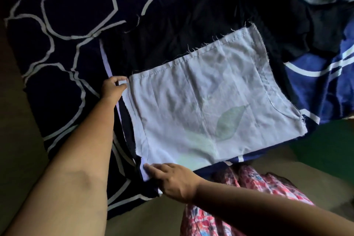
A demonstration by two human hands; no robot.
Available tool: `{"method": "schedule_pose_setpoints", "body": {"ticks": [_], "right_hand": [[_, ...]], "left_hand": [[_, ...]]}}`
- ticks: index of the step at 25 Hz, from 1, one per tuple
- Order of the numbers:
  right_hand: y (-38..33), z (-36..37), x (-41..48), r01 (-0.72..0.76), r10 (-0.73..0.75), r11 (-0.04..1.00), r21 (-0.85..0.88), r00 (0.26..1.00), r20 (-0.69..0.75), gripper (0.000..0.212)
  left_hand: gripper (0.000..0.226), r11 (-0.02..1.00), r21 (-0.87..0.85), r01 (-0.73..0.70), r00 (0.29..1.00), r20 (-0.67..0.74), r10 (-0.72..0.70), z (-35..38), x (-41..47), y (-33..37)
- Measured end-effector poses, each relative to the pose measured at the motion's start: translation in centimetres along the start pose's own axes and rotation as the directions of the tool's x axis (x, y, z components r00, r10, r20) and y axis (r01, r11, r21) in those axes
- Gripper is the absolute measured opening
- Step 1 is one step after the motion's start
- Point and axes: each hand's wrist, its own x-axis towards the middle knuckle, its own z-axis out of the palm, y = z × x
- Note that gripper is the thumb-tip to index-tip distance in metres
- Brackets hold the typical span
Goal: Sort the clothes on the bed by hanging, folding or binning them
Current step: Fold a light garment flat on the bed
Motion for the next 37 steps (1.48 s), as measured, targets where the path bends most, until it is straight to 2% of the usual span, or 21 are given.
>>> {"method": "schedule_pose_setpoints", "body": {"ticks": [2, 5, 7, 9, 11, 12, 14, 16, 18, 21, 23, 25, 27, 29, 31, 34, 35, 37], "right_hand": [[0.1, -1.0, -1.0, 0.079, -0.075, 0.994, 0.077, 0.996, -0.054, 0.058], [0.7, -3.8, -3.6, 0.099, -0.069, 0.969, 0.226, 0.988, -0.138, 0.052], [1.6, -5.3, -5.6, 0.117, -0.064, 0.970, 0.215, 0.969, -0.237, 0.058], [3.0, -6.3, -7.2, 0.119, -0.053, 0.981, 0.153, 0.924, -0.378, 0.049], [5.0, -6.8, -8.8, 0.047, 0.018, 0.991, 0.125, 0.880, -0.475, 0.032], [6.1, -7.2, -9.5, 0.011, 0.063, 0.990, 0.140, 0.858, -0.509, 0.032], [8.0, -9.0, -11.3, -0.093, 0.224, 0.964, 0.249, 0.791, -0.569, 0.041], [10.1, -10.3, -13.8, -0.143, 0.296, 0.944, 0.297, 0.766, -0.571, 0.051], [12.1, -10.9, -16.0, -0.200, 0.385, 0.910, 0.363, 0.731, -0.562, 0.051], [13.8, -11.7, -18.6, -0.166, 0.504, 0.813, 0.558, 0.682, -0.530, 0.047], [14.7, -12.5, -20.0, -0.151, 0.545, 0.782, 0.604, 0.636, -0.546, 0.046], [15.5, -13.2, -21.3, -0.153, 0.533, 0.813, 0.562, 0.586, -0.610, 0.046], [16.6, -13.2, -22.2, -0.226, 0.475, 0.878, 0.422, 0.524, -0.708, 0.043], [18.0, -11.7, -22.9, -0.361, 0.347, 0.918, 0.163, 0.537, -0.769, 0.037], [18.9, -10.3, -23.8, -0.435, 0.351, 0.895, 0.093, 0.561, -0.750, 0.030], [18.7, -10.0, -24.6, -0.461, 0.390, 0.877, 0.136, 0.517, -0.762, 0.023], [18.4, -10.1, -24.6, -0.440, 0.415, 0.877, 0.190, 0.498, -0.761, 0.022], [17.3, -11.4, -24.3, -0.376, 0.583, 0.808, 0.453, 0.406, -0.704, 0.024]], "left_hand": [[0.038, 0.996, -0.058, 0.060, 0.998, 0.033, -0.058, -0.6, 1.3, 1.4], [0.059, 0.983, -0.106, 0.153, 0.988, 0.056, -0.147, -0.7, 2.2, 4.1], [0.069, 0.979, -0.131, 0.157, 0.987, 0.047, -0.152, 0.3, 2.1, 6.8], [0.074, 0.975, -0.185, 0.122, 0.992, 0.035, -0.117, 1.6, 2.4, 10.0], [0.075, 0.978, -0.197, 0.063, 0.997, 0.046, -0.055, 3.5, 2.8, 13.6], [0.075, 0.982, -0.188, 0.023, 0.999, 0.048, -0.014, 4.8, 2.9, 15.5], [0.077, 0.984, -0.164, -0.067, 0.995, 0.064, 0.079, 8.3, 2.3, 19.9], [0.081, 0.979, -0.145, -0.144, 0.980, 0.118, 0.161, 12.7, 1.4, 24.2], [0.083, 0.972, -0.115, -0.203, 0.961, 0.169, 0.221, 17.1, 0.5, 27.4], [0.084, 0.959, -0.080, -0.273, 0.937, 0.205, 0.284, 22.3, -0.4, 30.1], [0.084, 0.951, -0.031, -0.307, 0.929, 0.207, 0.307, 24.8, -1.1, 31.3], [0.085, 0.947, 0.012, -0.320, 0.929, 0.199, 0.311, 26.7, -1.7, 32.4], [0.083, 0.947, 0.045, -0.318, 0.935, 0.180, 0.305, 28.0, -2.3, 33.1], [0.080, 0.943, 0.067, -0.325, 0.940, 0.133, 0.315, 28.6, -3.2, 33.2], [0.079, 0.934, 0.059, -0.353, 0.931, 0.119, 0.345, 29.1, -4.3, 33.3], [0.074, 0.892, -0.056, -0.449, 0.874, 0.178, 0.451, 29.2, -5.5, 33.5], [0.069, 0.843, -0.039, -0.537, 0.826, 0.179, 0.535, 28.9, -6.1, 33.2], [0.059, 0.716, 0.134, -0.685, 0.729, 0.106, 0.677, 28.0, -8.0, 31.0]]}}
